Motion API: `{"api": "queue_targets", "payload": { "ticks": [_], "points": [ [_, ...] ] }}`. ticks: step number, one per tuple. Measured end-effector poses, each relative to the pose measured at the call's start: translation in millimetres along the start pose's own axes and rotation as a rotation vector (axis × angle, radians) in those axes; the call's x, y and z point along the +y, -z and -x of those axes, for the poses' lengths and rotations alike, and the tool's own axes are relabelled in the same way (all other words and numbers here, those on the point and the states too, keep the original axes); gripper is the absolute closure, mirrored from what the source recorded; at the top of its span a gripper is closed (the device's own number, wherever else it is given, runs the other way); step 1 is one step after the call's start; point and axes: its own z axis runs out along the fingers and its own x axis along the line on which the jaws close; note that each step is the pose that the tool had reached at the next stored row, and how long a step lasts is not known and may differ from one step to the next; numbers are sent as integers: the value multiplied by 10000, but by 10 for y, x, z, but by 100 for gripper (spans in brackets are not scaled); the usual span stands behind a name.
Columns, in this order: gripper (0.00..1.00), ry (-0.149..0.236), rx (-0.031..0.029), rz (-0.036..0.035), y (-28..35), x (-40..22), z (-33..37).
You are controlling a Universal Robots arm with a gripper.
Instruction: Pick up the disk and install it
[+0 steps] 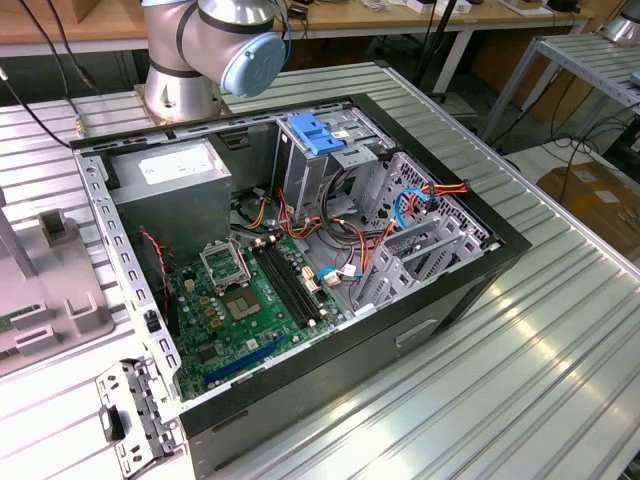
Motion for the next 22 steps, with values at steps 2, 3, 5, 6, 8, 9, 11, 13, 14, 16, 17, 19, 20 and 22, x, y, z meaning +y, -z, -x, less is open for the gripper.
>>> {"api": "queue_targets", "payload": {
  "ticks": [2,3,5,6,8,9,11,13,14,16,17,19,20,22],
  "points": [
    [64,-1,1,1,11,0,1],
    [64,-1,0,1,19,1,1],
    [64,-1,0,0,29,1,2],
    [64,0,0,0,34,2,2],
    [64,-1,0,0,46,2,3],
    [64,-1,0,0,51,2,3],
    [64,-1,0,0,70,3,4],
    [64,-1,0,0,79,3,4],
    [64,0,0,1,93,4,5],
    [64,0,0,0,106,5,6],
    [64,0,0,0,111,5,6],
    [64,0,0,0,119,5,6],
    [64,-1,0,1,125,5,7],
    [64,0,0,0,133,6,7]
  ]
}}
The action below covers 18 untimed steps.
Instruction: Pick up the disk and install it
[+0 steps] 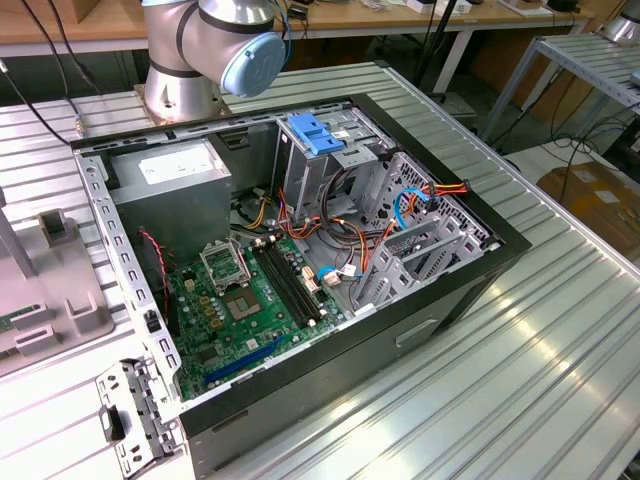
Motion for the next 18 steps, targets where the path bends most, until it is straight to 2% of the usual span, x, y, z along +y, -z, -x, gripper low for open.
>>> {"api": "queue_targets", "payload": {
  "ticks": [18],
  "points": [
    [64,0,0,0,106,5,6]
  ]
}}
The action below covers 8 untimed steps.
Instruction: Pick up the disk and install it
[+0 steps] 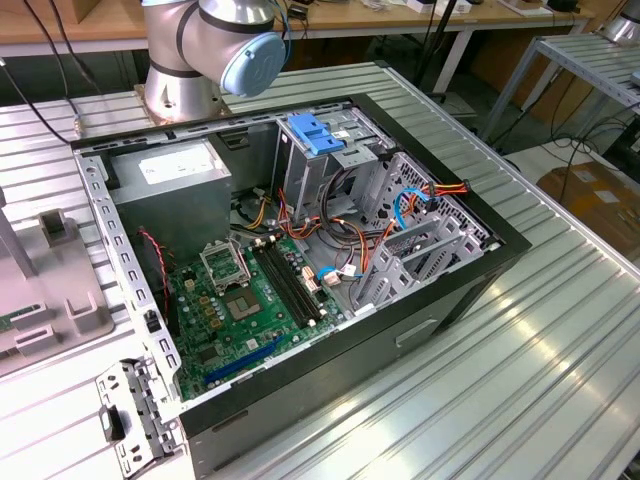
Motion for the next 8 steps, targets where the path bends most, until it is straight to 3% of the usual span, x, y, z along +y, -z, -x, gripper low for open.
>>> {"api": "queue_targets", "payload": {
  "ticks": [1,5,8],
  "points": [
    [64,0,0,0,5,0,0],
    [64,1,0,0,139,6,7],
    [64,1,0,0,151,6,8]
  ]
}}
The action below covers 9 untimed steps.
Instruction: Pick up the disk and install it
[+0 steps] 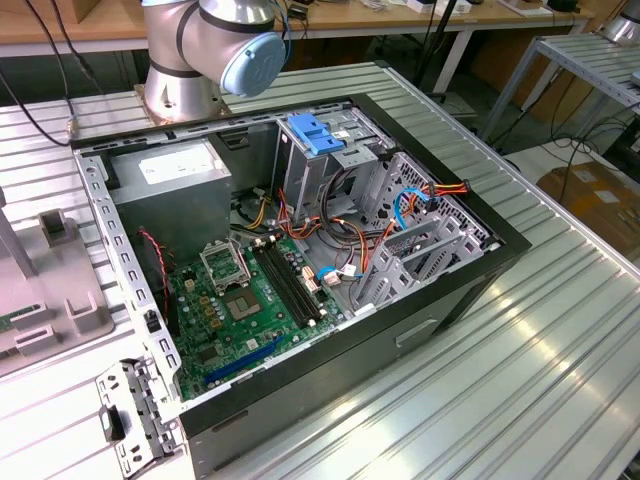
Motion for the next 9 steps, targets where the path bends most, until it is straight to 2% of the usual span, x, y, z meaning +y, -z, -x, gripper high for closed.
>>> {"api": "queue_targets", "payload": {
  "ticks": [9],
  "points": [
    [64,0,0,-1,35,1,2]
  ]
}}
